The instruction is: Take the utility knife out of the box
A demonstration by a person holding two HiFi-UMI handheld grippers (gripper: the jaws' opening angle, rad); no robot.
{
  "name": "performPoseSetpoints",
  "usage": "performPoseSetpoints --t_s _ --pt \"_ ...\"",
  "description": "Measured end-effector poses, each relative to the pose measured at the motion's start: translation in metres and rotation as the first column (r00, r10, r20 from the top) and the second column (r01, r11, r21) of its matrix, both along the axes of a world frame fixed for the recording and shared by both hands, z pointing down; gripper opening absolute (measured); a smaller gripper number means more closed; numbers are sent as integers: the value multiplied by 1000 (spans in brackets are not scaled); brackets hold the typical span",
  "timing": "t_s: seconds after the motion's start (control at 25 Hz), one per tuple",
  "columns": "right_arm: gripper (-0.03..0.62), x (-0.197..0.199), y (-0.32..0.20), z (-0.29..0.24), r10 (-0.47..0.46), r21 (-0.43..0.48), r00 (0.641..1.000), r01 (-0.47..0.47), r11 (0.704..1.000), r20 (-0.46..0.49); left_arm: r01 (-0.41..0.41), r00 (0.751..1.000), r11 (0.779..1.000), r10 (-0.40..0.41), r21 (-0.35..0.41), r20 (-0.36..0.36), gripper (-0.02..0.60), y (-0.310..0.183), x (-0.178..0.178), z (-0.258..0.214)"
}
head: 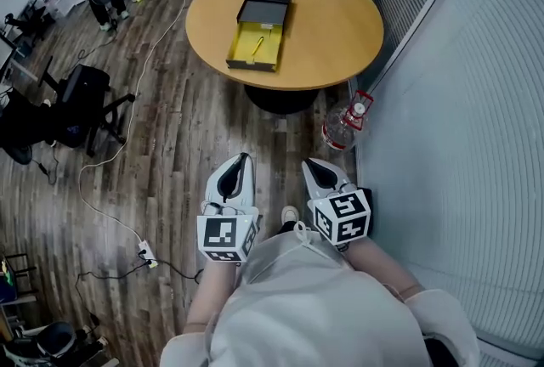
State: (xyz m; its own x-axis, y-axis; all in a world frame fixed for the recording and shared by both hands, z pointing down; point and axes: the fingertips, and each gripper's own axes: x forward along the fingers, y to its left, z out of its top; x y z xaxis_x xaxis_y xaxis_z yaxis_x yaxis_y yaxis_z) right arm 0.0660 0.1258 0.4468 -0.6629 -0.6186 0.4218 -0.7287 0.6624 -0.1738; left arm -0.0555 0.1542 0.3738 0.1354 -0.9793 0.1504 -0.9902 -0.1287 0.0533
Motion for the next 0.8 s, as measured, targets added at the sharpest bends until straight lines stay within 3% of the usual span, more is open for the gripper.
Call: performPoseSetpoints --t_s 0.4,0.8 --pt "2 13 -105 20 38 -47 999 -39 998 -22 -13 1000 998 12 -68 -8 6 -101 2 24" --pt "2 -33 -230 39 122 -59 993 -122 991 -11 -58 998 993 57 -100 -10 6 -239 -52 51"
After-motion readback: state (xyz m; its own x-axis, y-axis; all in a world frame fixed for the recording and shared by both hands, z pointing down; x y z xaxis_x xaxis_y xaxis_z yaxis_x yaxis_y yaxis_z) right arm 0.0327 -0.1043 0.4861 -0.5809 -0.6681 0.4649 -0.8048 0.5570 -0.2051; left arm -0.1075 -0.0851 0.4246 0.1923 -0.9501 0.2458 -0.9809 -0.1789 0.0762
